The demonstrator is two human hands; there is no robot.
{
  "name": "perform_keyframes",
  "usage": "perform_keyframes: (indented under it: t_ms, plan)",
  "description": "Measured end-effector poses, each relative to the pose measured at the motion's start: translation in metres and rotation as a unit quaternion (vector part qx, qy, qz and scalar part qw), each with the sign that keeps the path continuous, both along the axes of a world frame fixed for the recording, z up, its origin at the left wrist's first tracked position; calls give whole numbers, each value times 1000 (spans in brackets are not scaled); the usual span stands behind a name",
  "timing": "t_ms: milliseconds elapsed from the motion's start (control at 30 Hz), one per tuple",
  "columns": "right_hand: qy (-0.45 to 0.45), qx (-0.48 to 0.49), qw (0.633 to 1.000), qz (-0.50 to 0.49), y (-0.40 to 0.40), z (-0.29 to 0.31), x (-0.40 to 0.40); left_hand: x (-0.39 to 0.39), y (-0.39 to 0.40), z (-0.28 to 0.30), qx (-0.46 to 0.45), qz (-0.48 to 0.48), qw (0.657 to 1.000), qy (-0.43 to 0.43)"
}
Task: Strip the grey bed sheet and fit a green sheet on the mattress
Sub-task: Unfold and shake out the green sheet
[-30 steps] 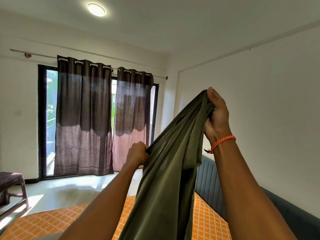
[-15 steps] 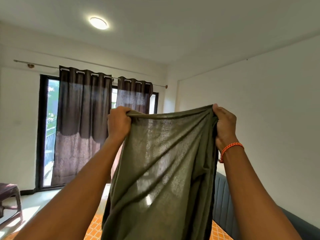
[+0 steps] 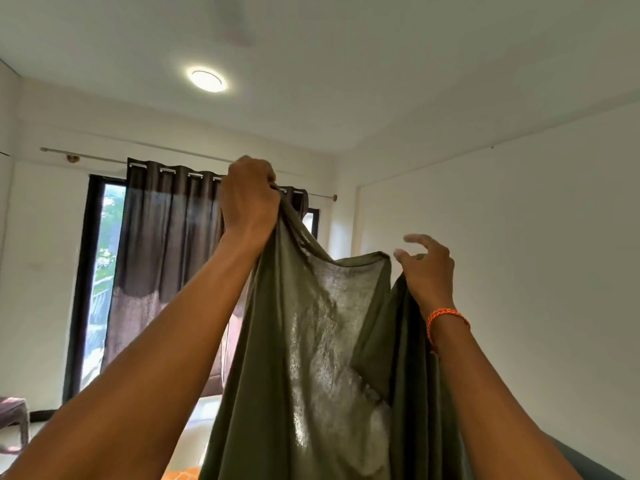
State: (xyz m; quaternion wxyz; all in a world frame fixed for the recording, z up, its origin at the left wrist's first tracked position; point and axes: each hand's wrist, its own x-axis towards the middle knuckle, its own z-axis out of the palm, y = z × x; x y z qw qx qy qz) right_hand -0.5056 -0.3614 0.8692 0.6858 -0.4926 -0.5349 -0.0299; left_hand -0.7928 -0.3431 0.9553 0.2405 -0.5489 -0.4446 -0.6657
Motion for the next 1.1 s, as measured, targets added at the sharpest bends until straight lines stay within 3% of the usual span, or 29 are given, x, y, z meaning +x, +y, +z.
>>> perform_keyframes:
  t_ms: [167, 300, 433, 533, 700, 900, 1033, 1100]
  plan:
    - [-56, 48, 991, 115, -16, 15, -27, 20, -9, 2, -34, -119, 992, -20]
    - [-143, 58, 971, 181, -28, 22, -58, 39, -9, -6, -135, -242, 961, -1]
    - [-218, 30, 968, 119, -22, 19, -82, 48, -19, -10, -174, -304, 936, 29]
    - [-214, 35, 972, 93, -21, 20, -89, 43, -23, -9, -184, -317, 929, 55]
    - [-184, 67, 980, -21, -37, 34, -83, 31, -9, -34, -192, -171, 957, 135]
    - [-187, 88, 972, -112, -46, 42, -73, 22, 7, -105, -156, -127, 979, 27]
    - [-156, 85, 973, -147, -47, 33, -63, 19, 16, -116, -167, -197, 965, -38]
    - [-108, 85, 978, -158, -49, 32, -56, 20, 20, -127, -200, -263, 942, -57]
